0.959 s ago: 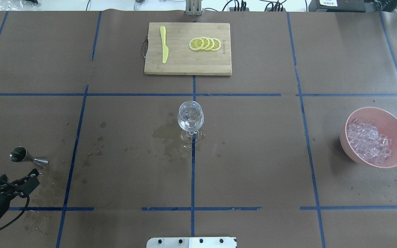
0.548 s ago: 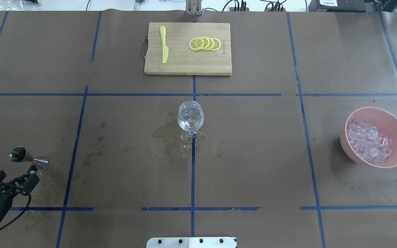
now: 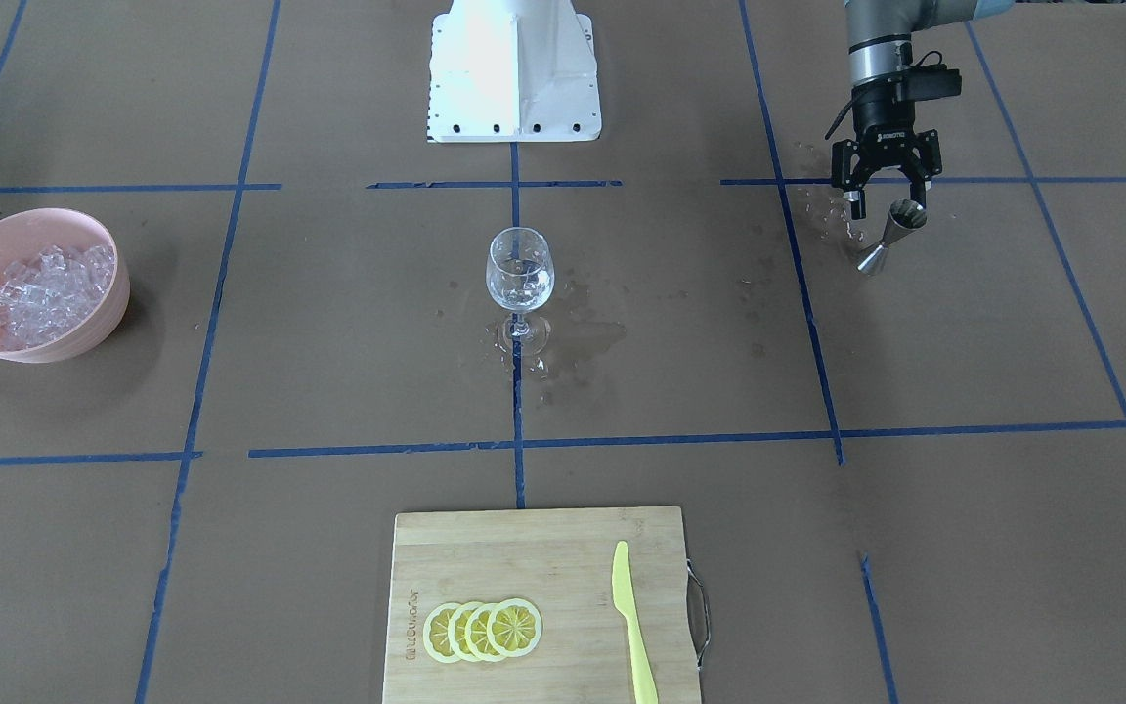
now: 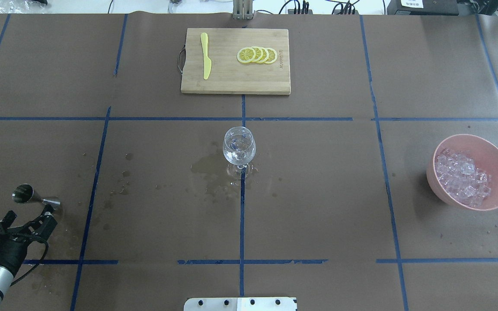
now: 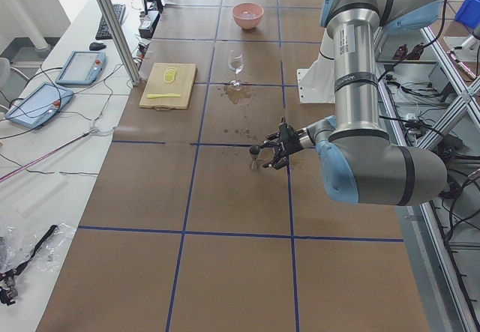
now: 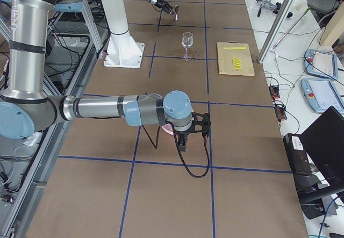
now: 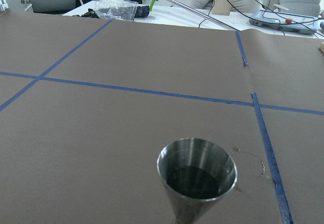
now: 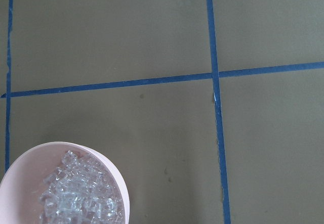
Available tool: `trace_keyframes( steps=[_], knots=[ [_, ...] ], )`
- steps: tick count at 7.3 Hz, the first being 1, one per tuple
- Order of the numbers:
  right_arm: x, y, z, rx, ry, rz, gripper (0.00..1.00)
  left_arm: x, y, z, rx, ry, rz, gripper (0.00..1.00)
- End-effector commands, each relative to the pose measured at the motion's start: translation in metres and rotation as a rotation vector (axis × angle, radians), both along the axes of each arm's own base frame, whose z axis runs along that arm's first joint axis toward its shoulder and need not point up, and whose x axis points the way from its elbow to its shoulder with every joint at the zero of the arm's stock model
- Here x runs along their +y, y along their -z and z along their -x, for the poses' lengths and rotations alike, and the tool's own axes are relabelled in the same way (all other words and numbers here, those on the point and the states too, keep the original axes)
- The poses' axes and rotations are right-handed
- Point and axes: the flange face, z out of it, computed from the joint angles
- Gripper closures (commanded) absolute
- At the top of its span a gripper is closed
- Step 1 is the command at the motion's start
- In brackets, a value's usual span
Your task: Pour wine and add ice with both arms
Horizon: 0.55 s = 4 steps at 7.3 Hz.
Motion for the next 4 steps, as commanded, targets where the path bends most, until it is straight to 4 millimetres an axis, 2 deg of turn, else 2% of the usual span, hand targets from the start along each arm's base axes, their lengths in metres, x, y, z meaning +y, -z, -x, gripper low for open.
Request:
trace_keyframes(
  steps=[1, 3, 4],
  knots=[
    [0.000, 0.000, 0.000, 0.000, 0.000, 0.000, 0.00, -0.004, -0.010, -0.006, -0.012, 0.017, -0.008, 0.02],
    [-0.001, 0.002, 0.000, -0.006, -0.006, 0.005, 0.00, -0.007, -0.028, -0.013, -0.040, 0.035, -0.034, 0.02],
    [-0.001, 0.002, 0.000, -0.008, -0.007, 0.008, 0.00, -0.007, -0.024, -0.018, -0.028, 0.038, -0.033, 0.04]
  ],
)
